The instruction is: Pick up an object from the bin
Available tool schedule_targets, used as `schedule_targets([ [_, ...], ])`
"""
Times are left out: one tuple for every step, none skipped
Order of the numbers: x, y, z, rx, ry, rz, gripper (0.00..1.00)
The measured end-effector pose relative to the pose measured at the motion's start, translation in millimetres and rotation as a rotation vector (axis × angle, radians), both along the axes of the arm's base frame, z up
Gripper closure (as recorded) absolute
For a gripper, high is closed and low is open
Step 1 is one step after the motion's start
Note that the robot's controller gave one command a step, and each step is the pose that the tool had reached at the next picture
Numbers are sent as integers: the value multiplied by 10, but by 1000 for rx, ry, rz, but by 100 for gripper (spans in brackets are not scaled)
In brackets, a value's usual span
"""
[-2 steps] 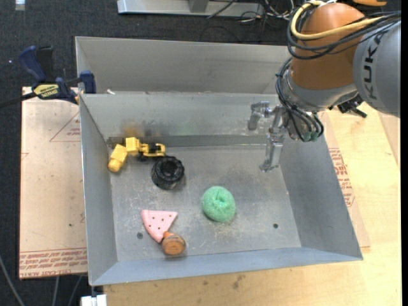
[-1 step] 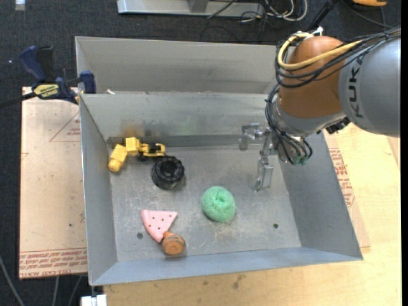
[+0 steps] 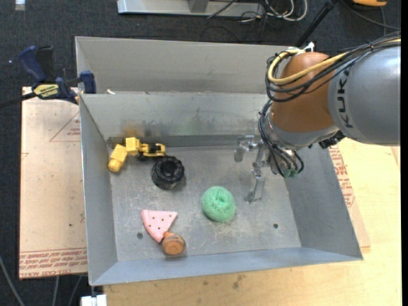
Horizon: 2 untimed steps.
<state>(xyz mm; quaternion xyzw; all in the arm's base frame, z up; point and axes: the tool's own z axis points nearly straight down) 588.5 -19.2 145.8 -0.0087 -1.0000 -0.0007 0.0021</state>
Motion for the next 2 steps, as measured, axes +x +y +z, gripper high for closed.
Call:
schedule_targets([
  [-223, 435, -424, -2, -12, 85, 0],
  [-168, 297, -755, -1, -8, 3, 100],
])
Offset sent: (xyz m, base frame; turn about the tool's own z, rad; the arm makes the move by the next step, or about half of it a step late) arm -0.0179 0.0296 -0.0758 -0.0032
